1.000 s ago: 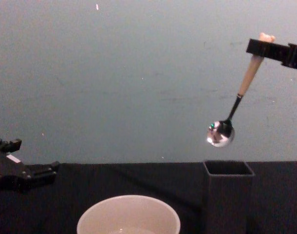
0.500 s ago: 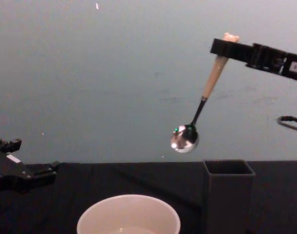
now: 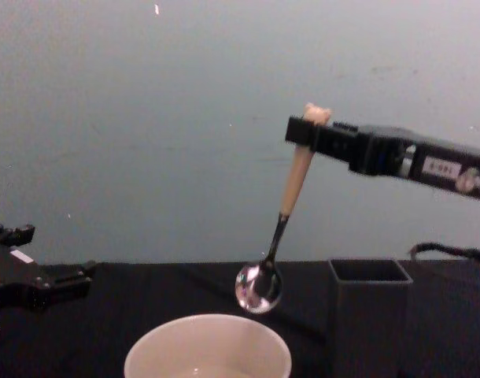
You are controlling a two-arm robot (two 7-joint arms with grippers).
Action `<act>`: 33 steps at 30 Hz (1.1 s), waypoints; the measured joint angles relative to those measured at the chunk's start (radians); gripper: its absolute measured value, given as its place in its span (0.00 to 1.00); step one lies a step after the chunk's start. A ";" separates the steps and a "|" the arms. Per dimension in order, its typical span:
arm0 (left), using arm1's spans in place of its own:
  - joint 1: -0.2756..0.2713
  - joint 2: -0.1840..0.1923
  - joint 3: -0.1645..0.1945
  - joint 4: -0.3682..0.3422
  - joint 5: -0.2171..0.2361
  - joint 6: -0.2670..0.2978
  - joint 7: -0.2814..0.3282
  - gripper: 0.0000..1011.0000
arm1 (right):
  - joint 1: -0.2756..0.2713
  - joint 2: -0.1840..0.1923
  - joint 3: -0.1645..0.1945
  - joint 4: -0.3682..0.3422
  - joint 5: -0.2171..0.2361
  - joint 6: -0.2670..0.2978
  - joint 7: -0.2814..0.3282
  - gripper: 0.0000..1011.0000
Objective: Pick up the stirring spoon with one hand, stir inside the cup, then place it back in its original position.
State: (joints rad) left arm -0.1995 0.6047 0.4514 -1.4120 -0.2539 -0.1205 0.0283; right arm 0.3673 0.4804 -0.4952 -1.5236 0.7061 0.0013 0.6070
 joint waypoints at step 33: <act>0.000 0.000 0.000 0.000 0.000 0.000 0.000 0.99 | 0.009 -0.053 -0.139 0.094 -0.182 -0.066 0.084 0.21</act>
State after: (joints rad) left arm -0.1995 0.6047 0.4514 -1.4120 -0.2539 -0.1205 0.0283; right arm 0.3760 0.4276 -0.6338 -1.4292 0.5245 -0.0652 0.6912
